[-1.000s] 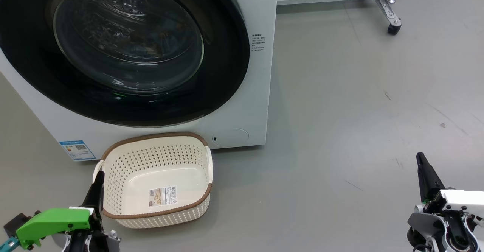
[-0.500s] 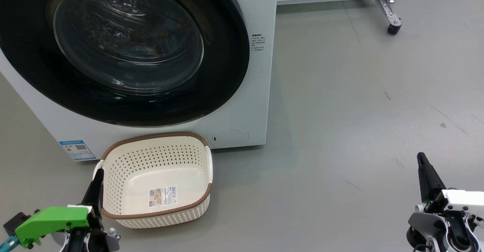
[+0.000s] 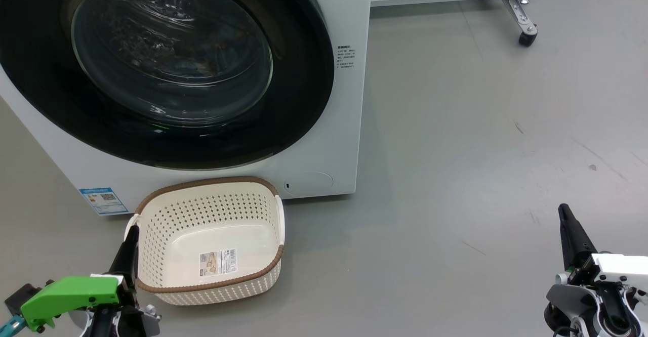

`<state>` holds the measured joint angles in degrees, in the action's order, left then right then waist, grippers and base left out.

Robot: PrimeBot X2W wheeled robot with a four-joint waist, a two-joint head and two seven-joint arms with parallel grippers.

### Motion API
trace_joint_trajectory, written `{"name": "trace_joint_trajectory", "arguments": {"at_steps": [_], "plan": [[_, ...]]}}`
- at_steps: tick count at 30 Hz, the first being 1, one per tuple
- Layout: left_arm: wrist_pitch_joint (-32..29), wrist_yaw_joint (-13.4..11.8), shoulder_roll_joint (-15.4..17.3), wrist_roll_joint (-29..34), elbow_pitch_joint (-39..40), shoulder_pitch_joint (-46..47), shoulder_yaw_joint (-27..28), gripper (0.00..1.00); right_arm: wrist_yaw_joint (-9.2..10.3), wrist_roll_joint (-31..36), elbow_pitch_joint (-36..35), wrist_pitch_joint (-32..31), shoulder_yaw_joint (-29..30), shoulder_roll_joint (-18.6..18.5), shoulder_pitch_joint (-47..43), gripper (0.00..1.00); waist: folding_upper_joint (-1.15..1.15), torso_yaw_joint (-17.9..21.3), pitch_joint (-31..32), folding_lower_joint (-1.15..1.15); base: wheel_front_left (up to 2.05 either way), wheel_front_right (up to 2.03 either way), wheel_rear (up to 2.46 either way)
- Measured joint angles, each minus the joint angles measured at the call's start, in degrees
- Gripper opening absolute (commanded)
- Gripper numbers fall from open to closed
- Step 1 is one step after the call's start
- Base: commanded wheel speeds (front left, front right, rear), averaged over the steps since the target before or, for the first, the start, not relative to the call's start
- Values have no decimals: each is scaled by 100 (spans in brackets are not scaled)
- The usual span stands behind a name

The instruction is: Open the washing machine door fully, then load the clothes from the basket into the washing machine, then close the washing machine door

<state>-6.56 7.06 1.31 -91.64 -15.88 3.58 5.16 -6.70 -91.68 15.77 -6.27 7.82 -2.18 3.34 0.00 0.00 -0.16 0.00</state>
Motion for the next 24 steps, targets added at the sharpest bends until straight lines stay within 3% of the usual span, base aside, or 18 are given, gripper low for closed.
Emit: {"name": "trace_joint_trajectory", "arguments": {"at_steps": [24], "plan": [[1, 0, 0, -1, 2, 0, -1, 0, -30, -1, -1, 0, 0, 1, 0, 0, 0, 0, 0, 0, 0, 0, 0]]}}
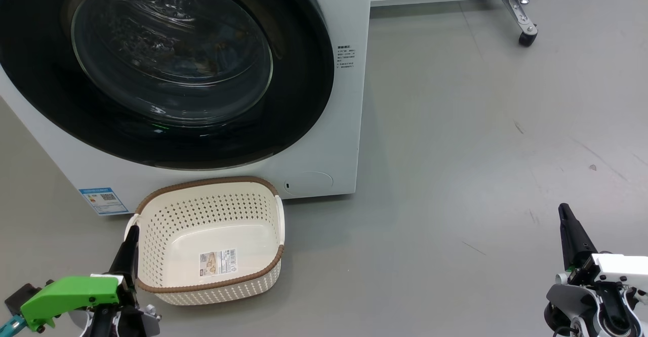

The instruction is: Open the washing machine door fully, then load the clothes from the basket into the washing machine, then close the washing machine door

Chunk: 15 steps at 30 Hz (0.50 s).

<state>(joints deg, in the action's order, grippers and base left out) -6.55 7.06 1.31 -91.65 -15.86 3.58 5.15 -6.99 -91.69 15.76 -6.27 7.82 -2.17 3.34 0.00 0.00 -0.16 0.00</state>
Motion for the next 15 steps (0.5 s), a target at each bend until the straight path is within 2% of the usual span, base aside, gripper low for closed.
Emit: {"name": "trace_joint_trajectory", "arguments": {"at_steps": [15], "plan": [[0, 0, 0, -15, 0, 0, -1, 0, 0, 0, 0, 0, 0, 1, 0, 0, 0, 0, 0, 0, 0, 0, 0]]}}
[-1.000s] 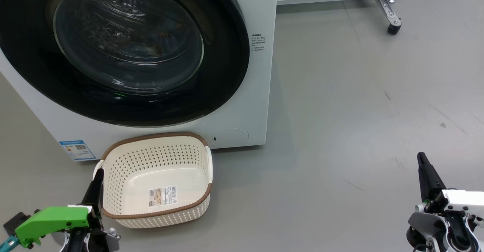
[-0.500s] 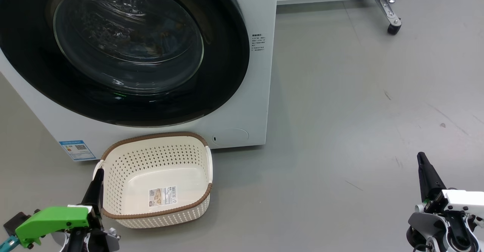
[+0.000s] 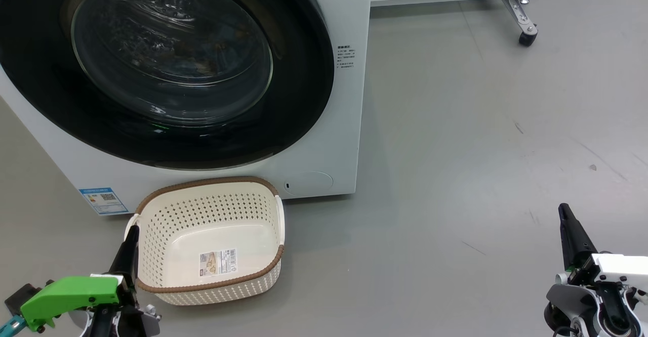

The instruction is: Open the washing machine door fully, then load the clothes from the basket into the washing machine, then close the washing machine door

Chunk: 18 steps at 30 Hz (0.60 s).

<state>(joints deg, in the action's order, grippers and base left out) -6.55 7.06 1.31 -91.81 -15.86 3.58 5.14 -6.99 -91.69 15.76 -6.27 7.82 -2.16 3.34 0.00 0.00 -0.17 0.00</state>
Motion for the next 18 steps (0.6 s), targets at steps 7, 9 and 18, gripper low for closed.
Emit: {"name": "trace_joint_trajectory", "arguments": {"at_steps": [7, 9, 18], "plan": [[0, 0, 0, 0, 0, 0, -1, 0, 0, 0, 0, 0, 0, 0, 0, 0, 0, 0, 0, 0, 0, 0, 0], [0, 0, 0, 0, 1, 0, -1, 0, 0, 0, 0, 0, 0, 0, 0, 0, 0, 0, 0, 0, 0, 0, 0], [0, 0, 0, 0, 1, 0, -1, 0, 0, 0, 0, 0, 0, 0, 0, 0, 0, 0, 0, 0, 0, 0, 0]]}}
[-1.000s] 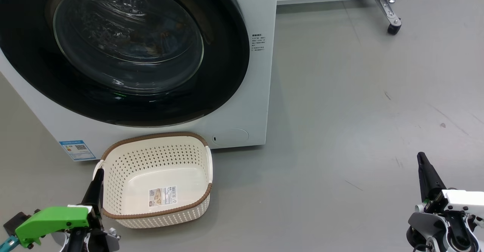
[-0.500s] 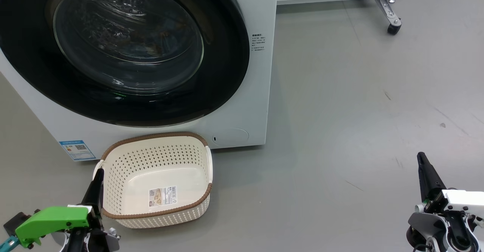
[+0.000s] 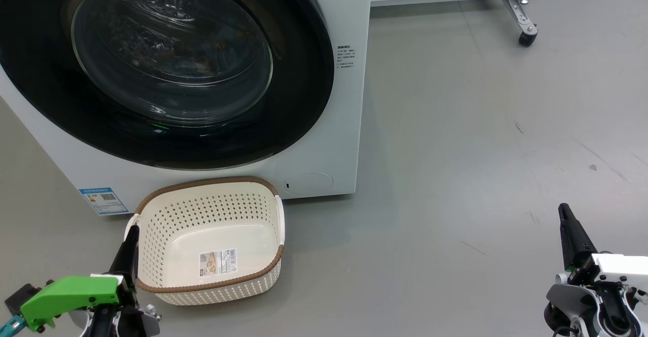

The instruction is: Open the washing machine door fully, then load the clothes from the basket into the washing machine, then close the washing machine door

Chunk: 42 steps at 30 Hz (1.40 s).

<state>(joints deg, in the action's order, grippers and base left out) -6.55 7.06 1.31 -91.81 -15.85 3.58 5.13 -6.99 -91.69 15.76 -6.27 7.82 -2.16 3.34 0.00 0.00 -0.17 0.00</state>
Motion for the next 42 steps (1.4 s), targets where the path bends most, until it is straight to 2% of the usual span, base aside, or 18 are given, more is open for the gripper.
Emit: {"name": "trace_joint_trajectory", "arguments": {"at_steps": [42], "plan": [[0, 0, 0, 0, 2, 0, -2, 0, 0, 0, 0, 0, 0, 3, 0, 0, 0, 0, 0, 0, 0, 0, 0]]}}
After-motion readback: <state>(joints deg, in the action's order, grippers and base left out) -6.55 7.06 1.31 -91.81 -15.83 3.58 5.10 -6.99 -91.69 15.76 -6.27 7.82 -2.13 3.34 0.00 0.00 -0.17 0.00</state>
